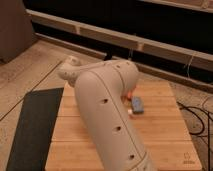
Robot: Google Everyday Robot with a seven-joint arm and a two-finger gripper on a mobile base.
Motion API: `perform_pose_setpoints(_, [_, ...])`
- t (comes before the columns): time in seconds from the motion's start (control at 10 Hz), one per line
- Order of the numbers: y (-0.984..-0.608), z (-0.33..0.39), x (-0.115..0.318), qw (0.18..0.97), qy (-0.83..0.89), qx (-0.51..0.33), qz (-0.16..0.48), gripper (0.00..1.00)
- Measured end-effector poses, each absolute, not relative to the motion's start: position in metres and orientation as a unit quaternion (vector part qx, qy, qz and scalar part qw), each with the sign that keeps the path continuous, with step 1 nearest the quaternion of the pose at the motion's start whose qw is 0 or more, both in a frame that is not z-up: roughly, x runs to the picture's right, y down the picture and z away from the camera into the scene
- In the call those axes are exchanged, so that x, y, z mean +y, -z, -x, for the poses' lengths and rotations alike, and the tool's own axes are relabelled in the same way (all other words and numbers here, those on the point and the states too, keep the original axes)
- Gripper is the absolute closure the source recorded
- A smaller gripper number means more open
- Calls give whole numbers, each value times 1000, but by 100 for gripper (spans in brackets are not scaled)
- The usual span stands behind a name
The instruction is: Push the eraser across the table
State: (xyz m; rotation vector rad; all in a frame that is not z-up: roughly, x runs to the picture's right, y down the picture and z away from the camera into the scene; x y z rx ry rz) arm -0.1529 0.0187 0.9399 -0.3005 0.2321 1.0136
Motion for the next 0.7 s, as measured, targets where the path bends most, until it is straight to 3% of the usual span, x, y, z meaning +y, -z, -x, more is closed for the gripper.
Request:
perform_pose_setpoints(0.4, [-917, 91, 79, 808, -542, 196, 124, 100])
perform_pose_setpoints(0.7, [-930, 70, 78, 786, -561, 234, 114, 100])
